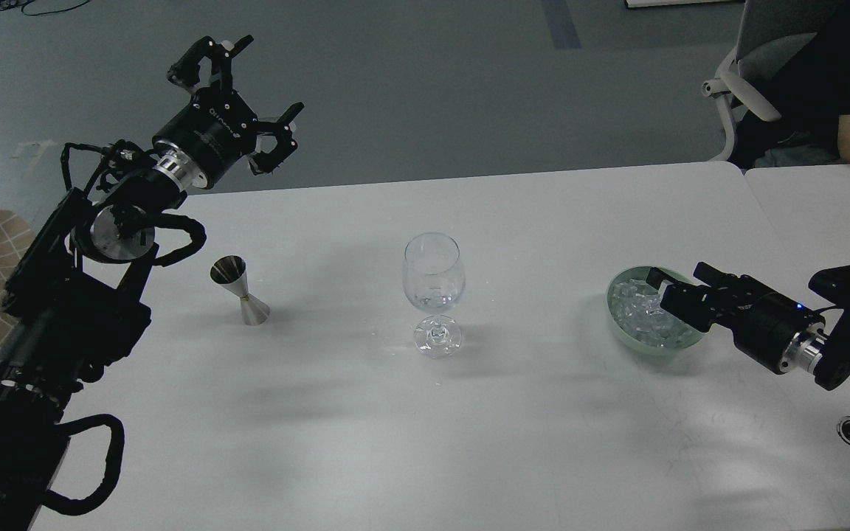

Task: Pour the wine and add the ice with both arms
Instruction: 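Move the right gripper down to the green bowl of ice, then grasp an ice cube in the bowl with the right gripper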

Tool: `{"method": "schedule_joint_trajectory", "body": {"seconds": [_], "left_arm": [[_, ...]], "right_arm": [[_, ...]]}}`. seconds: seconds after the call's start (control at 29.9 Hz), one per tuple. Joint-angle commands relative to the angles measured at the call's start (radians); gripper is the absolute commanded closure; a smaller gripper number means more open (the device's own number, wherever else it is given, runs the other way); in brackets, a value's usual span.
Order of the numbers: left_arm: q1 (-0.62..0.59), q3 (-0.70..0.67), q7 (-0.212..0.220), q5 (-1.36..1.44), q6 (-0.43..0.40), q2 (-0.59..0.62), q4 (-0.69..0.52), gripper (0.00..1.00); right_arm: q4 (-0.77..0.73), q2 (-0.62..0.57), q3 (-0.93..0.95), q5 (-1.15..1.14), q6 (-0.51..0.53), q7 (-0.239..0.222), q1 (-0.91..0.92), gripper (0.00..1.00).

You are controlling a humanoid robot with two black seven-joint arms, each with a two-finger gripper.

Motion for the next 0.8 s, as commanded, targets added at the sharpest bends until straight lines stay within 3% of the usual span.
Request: {"method": "schedule_joint_trajectory", "body": {"seconds": [0.0,0.53,0.77], "left_arm": [[-0.002,0.0,0.0,0.0,0.0,0.001,0.0,0.02],[0.001,0.0,0.0,-0.002,0.0,0.001,-0.013,0.02],[0.0,0.0,0.0,-0.003,0.0,0.001,-0.013,0.02]], "right_arm": [[-0.007,0.002,-0.043,-0.003,0.0,0.0,0.033,0.22],[-0.043,0.034,-0.048,-0.037,0.058,-0.001,0.036,0.23],[-0.049,0.034,-0.048,-0.057,0.084,-0.005,0.037,0.3]]}}
